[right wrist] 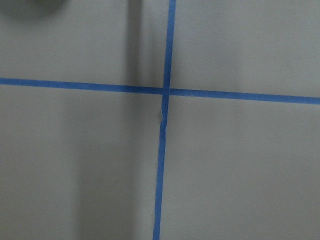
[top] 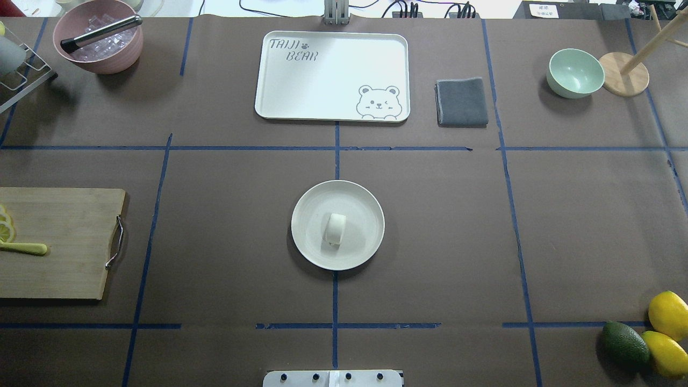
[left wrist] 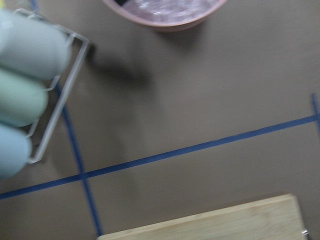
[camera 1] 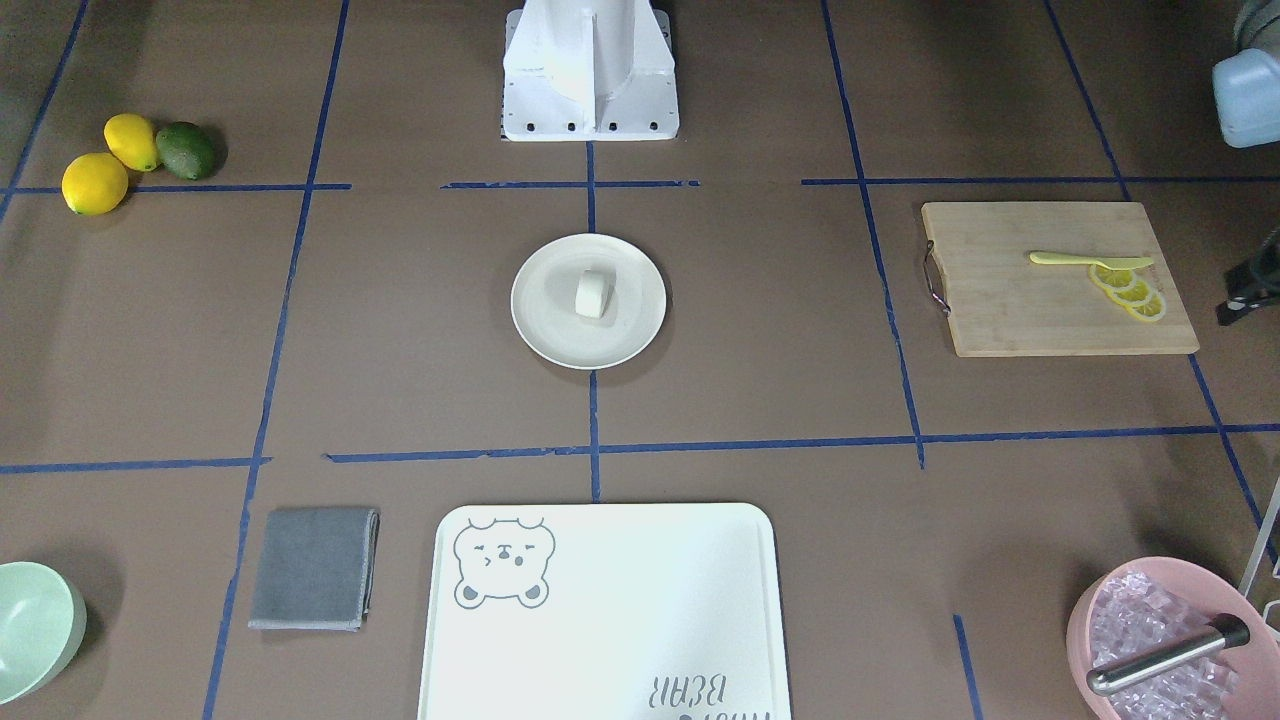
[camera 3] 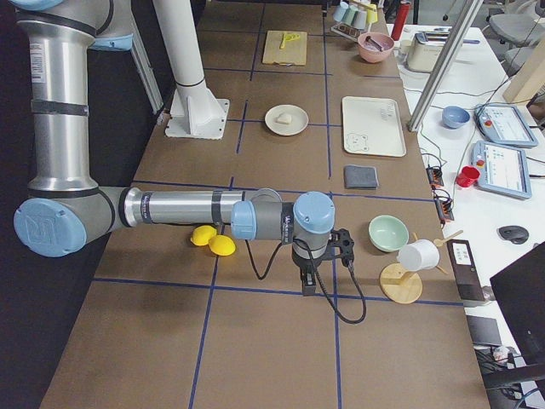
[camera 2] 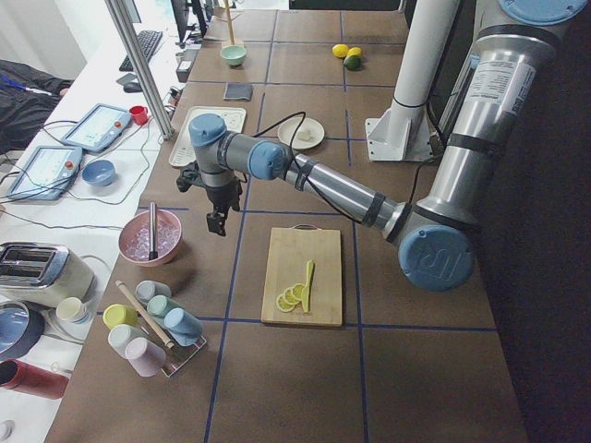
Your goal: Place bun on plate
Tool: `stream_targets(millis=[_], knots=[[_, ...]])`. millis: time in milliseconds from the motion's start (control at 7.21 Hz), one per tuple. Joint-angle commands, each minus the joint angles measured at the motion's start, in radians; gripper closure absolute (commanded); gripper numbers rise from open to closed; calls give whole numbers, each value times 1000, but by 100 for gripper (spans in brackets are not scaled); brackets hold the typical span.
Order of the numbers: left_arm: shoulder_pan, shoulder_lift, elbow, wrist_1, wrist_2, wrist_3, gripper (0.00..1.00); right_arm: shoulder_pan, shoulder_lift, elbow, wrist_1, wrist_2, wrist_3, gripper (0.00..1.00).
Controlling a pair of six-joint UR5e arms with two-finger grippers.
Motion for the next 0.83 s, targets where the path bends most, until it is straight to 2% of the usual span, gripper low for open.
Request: stream_targets(millis=[0,416,693], knots=[[-123,77,110,-10,-39,141,0,2,1,1,0,16,21,0],[-173,202,77,-31,-41,144,0,2,8,4,0,17,21,0],[-206,262,69,-124,-42,128,0,2,11,7,2,16,19,0]])
